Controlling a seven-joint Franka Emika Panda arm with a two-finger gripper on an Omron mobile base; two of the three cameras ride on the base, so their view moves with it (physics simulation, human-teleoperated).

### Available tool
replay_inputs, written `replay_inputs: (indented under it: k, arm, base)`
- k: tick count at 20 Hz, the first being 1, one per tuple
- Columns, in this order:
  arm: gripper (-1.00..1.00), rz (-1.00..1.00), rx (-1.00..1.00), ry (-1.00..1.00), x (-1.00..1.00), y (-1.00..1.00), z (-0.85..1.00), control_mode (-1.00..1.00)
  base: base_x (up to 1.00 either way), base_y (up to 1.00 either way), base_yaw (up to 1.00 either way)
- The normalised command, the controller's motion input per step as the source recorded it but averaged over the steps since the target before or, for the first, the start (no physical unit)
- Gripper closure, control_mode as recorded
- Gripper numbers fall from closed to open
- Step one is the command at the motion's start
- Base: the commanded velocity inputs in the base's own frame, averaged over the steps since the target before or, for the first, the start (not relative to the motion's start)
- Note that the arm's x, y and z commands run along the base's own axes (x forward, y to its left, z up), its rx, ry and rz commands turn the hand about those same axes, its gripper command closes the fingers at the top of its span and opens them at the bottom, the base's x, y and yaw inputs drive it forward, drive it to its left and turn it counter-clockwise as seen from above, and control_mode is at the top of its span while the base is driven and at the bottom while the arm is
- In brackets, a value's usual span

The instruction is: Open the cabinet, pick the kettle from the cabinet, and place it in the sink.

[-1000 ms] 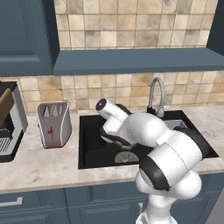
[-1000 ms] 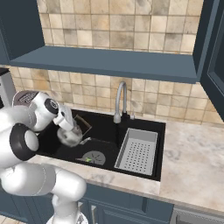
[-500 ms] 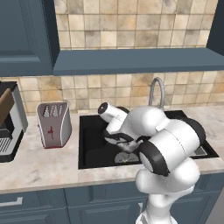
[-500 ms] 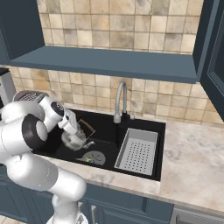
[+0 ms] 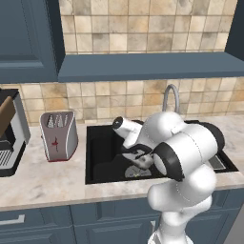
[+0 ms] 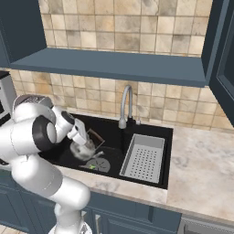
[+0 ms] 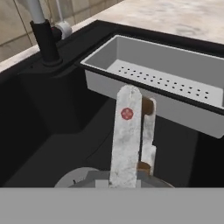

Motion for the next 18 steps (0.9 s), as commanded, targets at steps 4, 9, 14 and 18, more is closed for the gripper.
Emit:
replay_inputs:
  k: [4, 9, 14, 18]
  arm:
    - [1.0, 0.0, 0.0, 0.0, 0.11, -0.24, -0.22, -1.0]
    - [1.0, 0.0, -0.01, 0.0, 0.12, -0.22, -0.14, -1.0]
    - [1.0, -0.03, -0.02, -0.04, 0.12, -0.16, -0.2, -1.0]
    - [1.0, -0.07, -0.01, -0.05, 0.13, -0.05, -0.24, -1.0]
  base:
    - [0.0, 0.0, 0.0]
    - [0.0, 0.0, 0.0]
    - [0.0, 0.0, 0.0]
    - [0.0, 0.0, 0.0]
